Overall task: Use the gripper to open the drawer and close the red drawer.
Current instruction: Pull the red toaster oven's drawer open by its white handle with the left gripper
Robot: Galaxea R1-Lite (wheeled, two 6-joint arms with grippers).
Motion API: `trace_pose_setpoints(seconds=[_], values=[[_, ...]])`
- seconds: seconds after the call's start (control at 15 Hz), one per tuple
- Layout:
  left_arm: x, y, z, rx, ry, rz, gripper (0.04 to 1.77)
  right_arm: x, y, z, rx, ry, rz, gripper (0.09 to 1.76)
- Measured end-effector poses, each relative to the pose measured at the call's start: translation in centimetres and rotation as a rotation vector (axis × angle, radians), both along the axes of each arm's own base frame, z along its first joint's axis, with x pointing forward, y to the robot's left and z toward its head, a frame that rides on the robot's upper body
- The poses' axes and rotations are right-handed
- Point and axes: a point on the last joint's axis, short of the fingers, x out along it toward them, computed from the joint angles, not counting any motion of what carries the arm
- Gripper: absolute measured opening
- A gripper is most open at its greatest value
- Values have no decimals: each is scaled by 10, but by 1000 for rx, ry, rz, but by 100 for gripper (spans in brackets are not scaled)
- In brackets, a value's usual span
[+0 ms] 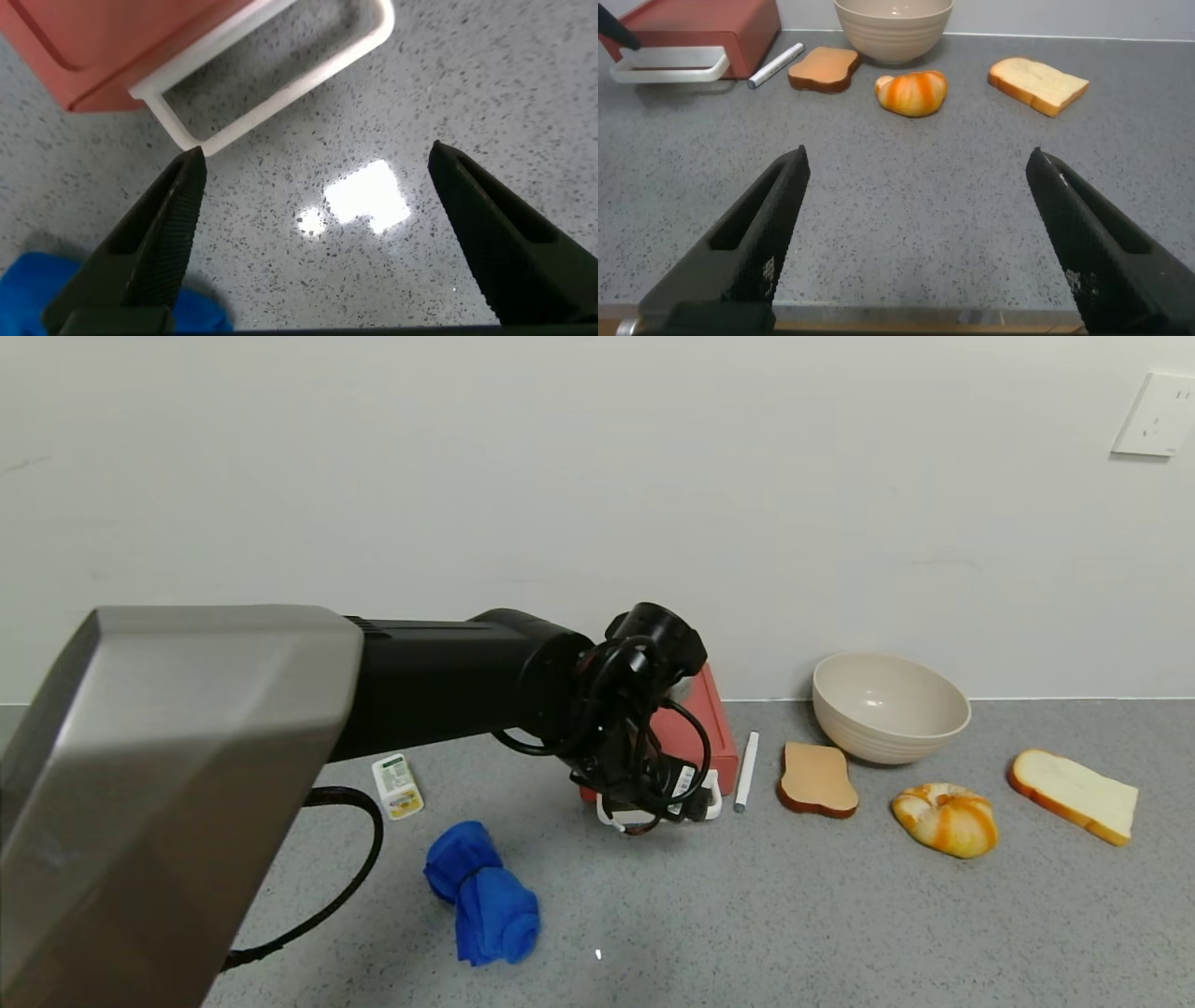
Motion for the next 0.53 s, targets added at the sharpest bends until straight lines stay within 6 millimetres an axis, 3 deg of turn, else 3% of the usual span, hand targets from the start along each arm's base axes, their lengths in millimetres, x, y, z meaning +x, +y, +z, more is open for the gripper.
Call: trace_pose_setpoints(seconds=[0.53], values=[[5,-17,-37,71,37,7,172,0,0,0,0,1,1,171]])
